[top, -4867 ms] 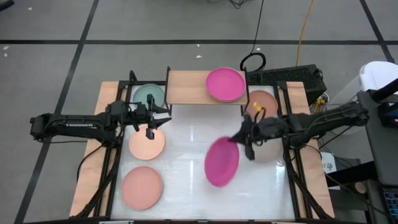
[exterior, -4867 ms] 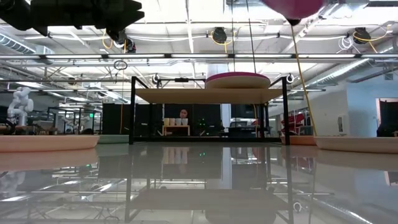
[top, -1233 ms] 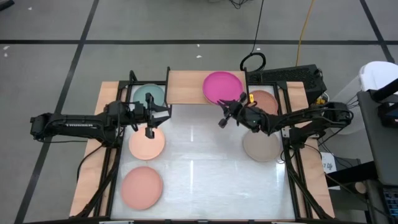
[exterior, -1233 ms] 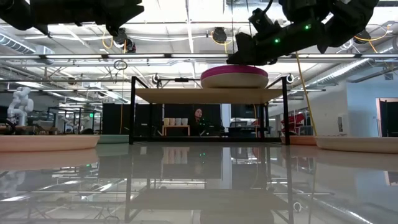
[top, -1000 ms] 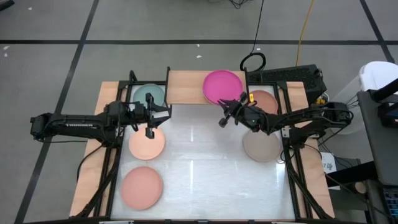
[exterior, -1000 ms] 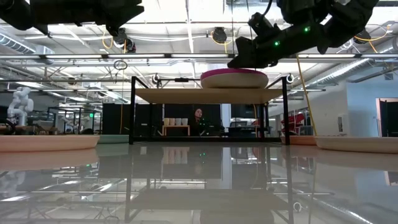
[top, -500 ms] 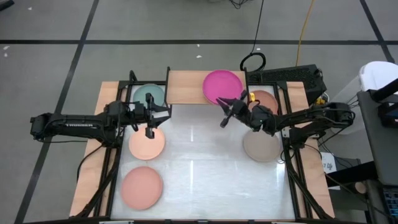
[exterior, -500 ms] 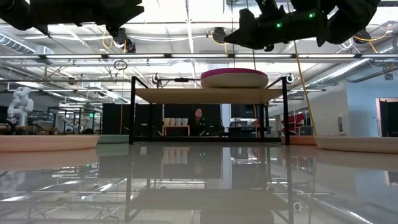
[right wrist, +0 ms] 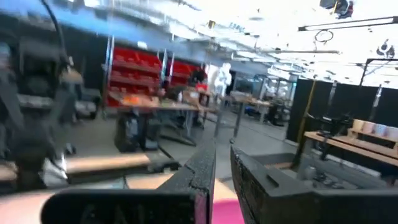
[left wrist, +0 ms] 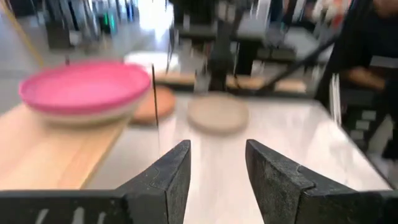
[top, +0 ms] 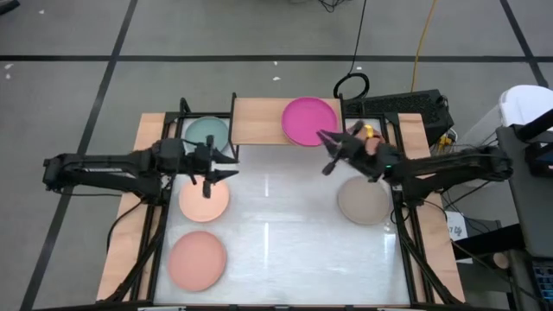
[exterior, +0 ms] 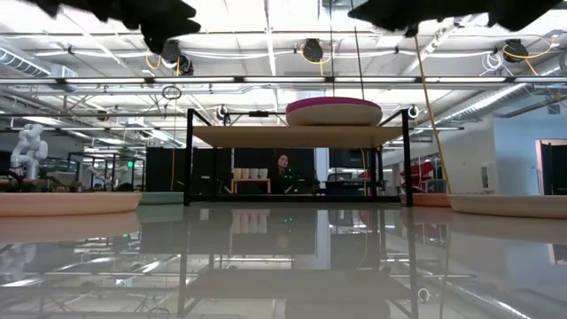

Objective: Place and stack plates onto a shelf
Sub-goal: Stack the brown plate on top of the pink plate on the shelf

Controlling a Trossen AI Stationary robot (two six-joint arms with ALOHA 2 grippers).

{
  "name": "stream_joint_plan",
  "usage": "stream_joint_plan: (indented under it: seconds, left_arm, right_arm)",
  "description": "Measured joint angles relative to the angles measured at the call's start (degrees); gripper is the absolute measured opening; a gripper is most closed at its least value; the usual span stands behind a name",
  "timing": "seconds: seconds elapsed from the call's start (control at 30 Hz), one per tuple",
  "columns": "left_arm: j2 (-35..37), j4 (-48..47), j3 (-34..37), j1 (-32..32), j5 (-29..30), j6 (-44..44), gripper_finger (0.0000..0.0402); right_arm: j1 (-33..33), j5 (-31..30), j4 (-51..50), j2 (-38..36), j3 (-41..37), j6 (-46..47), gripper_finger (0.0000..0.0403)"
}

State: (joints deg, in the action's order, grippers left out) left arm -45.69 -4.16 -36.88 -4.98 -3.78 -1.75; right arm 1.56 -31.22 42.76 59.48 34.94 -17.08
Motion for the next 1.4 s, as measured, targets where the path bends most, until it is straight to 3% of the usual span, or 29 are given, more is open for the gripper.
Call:
stream_joint_plan:
  seconds: [0.1, 0.23, 0.33, 0.5, 0.67, 0.87, 1.1, 1.4]
  left_arm:
    - [-2.9, -13.2, -7.1, 3.8, 3.8, -0.2, 0.0159]
    - [-8.0, -27.4, -13.2, 9.9, 3.8, -2.0, 0.0159]
    - [-12.4, -39.2, -14.3, 15.1, 3.8, -4.2, 0.0159]
    - [-20.6, -49.0, -14.3, 24.1, 3.7, -6.6, 0.0159]
    - [-29.3, -48.3, -14.3, 31.7, 3.7, -4.7, 0.0159]
    - [-36.8, -45.6, -14.3, 35.8, 3.7, -4.4, 0.0159]
    - [-39.4, -40.2, -14.2, 37.0, 2.7, -3.9, 0.0159]
    - [-39.5, -33.8, -8.8, 37.0, 1.8, -4.7, 0.0159]
  right_arm:
    - [-1.6, 0.7, -4.2, -5.6, 0.0, 2.4, 0.0034]
    - [-4.1, 2.4, -11.5, -10.5, 0.0, 4.4, 0.0034]
    - [-5.8, 2.8, -15.8, -12.1, 0.0, 5.1, 0.0034]
    - [-7.8, 2.8, -18.0, -12.3, 0.0, 5.4, 0.0034]
    - [-8.1, 2.8, -18.0, -11.6, -0.1, 5.6, 0.0034]
    - [-8.1, 2.8, -17.7, -10.8, 0.0, 5.9, 0.0034]
    - [-8.1, 2.8, -17.8, -10.5, 0.0, 5.9, 0.0034]
    - [-8.1, 2.8, -17.0, -10.5, -1.0, 8.2, 0.0034]
